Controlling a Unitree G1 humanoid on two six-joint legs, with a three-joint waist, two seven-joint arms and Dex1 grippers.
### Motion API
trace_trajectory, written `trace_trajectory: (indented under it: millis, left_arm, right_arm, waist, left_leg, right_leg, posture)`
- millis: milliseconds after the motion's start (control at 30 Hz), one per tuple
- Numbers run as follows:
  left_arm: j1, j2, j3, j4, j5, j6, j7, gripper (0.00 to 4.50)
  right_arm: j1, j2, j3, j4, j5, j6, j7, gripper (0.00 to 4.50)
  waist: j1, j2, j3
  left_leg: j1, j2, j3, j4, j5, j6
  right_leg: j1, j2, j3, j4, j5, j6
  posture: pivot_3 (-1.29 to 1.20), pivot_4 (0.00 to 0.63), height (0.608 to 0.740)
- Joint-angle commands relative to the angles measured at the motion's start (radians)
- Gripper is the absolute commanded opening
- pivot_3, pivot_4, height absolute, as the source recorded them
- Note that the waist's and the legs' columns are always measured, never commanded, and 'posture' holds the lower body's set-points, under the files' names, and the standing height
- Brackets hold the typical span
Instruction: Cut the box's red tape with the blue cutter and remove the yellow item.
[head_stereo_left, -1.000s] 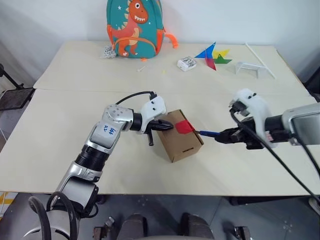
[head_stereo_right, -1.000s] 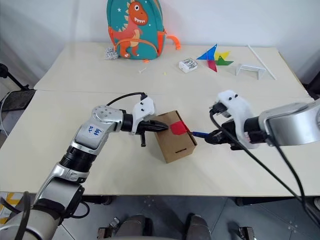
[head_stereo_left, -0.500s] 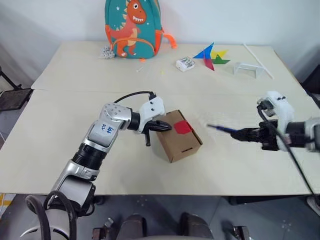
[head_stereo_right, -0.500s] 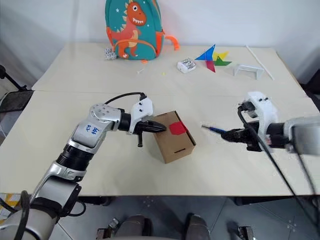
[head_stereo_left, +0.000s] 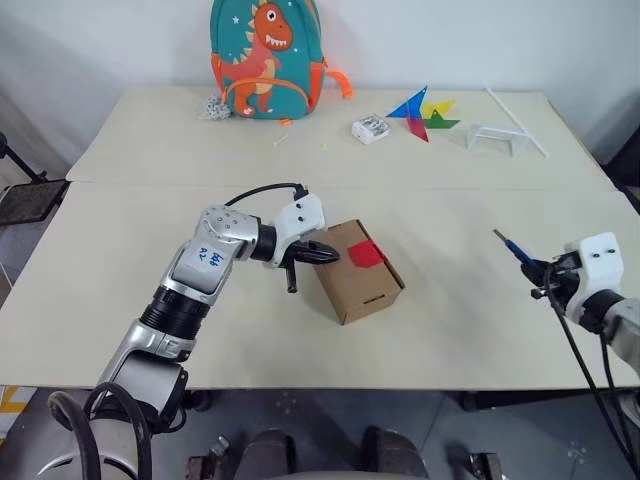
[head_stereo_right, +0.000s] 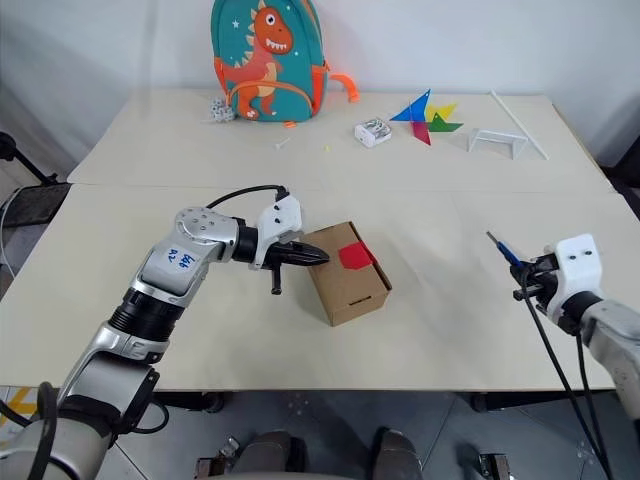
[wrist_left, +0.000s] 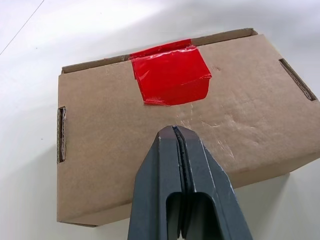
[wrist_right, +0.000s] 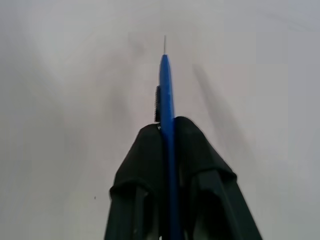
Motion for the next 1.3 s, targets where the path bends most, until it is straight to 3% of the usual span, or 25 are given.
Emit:
trace_trajectory:
  millis: [33,100,133,500,600,700,800,900,1133,1167,1300]
  left_arm:
    - [0.02,-0.003,-0.028,0.022,0.017,0.017,0.01,0.0]
    - [0.016,-0.001,-0.027,0.022,0.017,0.016,0.011,0.0]
    - [0.014,0.0,-0.025,0.022,0.017,0.016,0.012,0.0]
    - [0.022,0.02,0.043,-0.012,-0.036,0.007,0.006,0.0]
    - [0.029,0.058,0.14,-0.04,-0.111,0.036,-0.009,0.0]
    - [0.043,0.113,0.199,-0.057,-0.157,0.06,-0.026,0.0]
    - [0.134,0.249,0.231,-0.076,-0.145,0.063,-0.058,0.0]
    - [0.214,0.275,0.229,-0.116,-0.16,0.088,-0.04,0.0]
    - [0.326,0.143,0.202,-0.231,-0.173,0.138,0.091,0.0]
    - [0.329,0.125,0.198,-0.24,-0.173,0.145,0.111,0.0]
    - [0.329,0.078,0.174,-0.243,-0.168,0.158,0.154,0.0]
  right_arm:
    - [-0.039,0.043,-0.017,0.084,-0.063,-0.042,0.072,0.13]
    - [-0.053,0.074,-0.056,0.101,-0.031,0.007,0.098,0.13]
    - [-0.053,0.081,-0.072,0.103,-0.029,0.016,0.111,0.85]
    - [0.076,0.008,-0.299,-0.054,0.05,0.071,0.402,4.48]
    - [0.071,-0.018,-0.367,-0.173,0.167,0.183,0.468,4.48]
    - [0.031,-0.009,-0.349,-0.249,0.211,0.247,0.473,4.48]
    - [-0.094,0.105,-0.093,-0.273,0.038,0.137,0.46,3.84]
    - [-0.152,0.189,0.104,-0.197,-0.186,-0.058,0.482,2.78]
    - [-0.252,0.361,0.191,-0.092,-0.277,-0.136,0.433,0.29]
    - [-0.255,0.374,0.196,-0.098,-0.277,-0.128,0.431,0.04]
    - [-0.239,0.372,0.223,-0.16,-0.282,-0.074,0.459,0.04]
  waist:
    - [0.001,0.001,0.0]
    - [0.0,0.001,0.0]
    - [0.0,0.001,0.0]
    - [-0.004,0.004,0.002]
    - [-0.015,0.005,0.003]
    - [-0.022,0.005,0.003]
    - [-0.043,0.004,0.003]
    - [-0.038,0.005,0.004]
    - [-0.008,0.007,0.005]
    - [-0.01,0.007,0.005]
    - [-0.017,0.007,0.005]
  left_leg:
    - [0.0,0.0,0.0,0.0,0.0,0.0]
    - [0.0,0.0,0.0,0.0,0.0,0.0]
    - [0.001,0.0,0.0,0.0,0.0,0.0]
    - [0.001,0.0,0.0,0.0,0.0,0.0]
    - [0.002,0.0,0.0,-0.001,0.0,0.0]
    - [0.002,0.001,0.0,-0.002,0.0,0.0]
    - [0.003,0.001,0.0,-0.003,0.0,-0.001]
    - [0.01,0.001,0.0,-0.007,0.0,-0.002]
    - [-0.002,-0.001,-0.005,0.0,-0.001,-0.002]
    - [-0.002,-0.001,-0.005,0.0,-0.001,-0.002]
    - [-0.001,0.0,-0.005,-0.002,0.0,-0.003]
  right_leg:
    - [0.0,0.0,0.0,0.0,0.0,0.0]
    - [0.0,0.0,0.0,0.0,0.0,0.0]
    - [0.001,0.0,0.0,0.0,0.0,0.0]
    - [0.001,0.0,0.0,0.0,0.0,0.0]
    - [0.001,0.0,0.0,0.0,0.0,0.0]
    - [0.0,0.001,0.001,0.001,0.0,0.0]
    - [0.0,0.001,0.002,0.001,0.0,0.0]
    - [0.002,0.002,0.003,0.002,0.0,0.0]
    - [-0.002,0.001,0.002,0.001,0.0,0.001]
    - [-0.002,0.001,0.002,0.002,0.0,0.001]
    - [-0.002,0.002,0.001,0.002,0.0,0.001]
  posture:
    - [0.0,0.15,0.74]
    - [0.0,0.15,0.74]
    - [0.0,0.15,0.74]
    - [0.0,0.15,0.74]
    - [0.0,0.15,0.74]
    - [0.0,0.15,0.74]
    - [0.0,0.15,0.74]
    - [0.0,0.15,0.74]
    - [0.0,0.15,0.74]
    - [0.0,0.15,0.74]
    - [0.0,0.15,0.74]
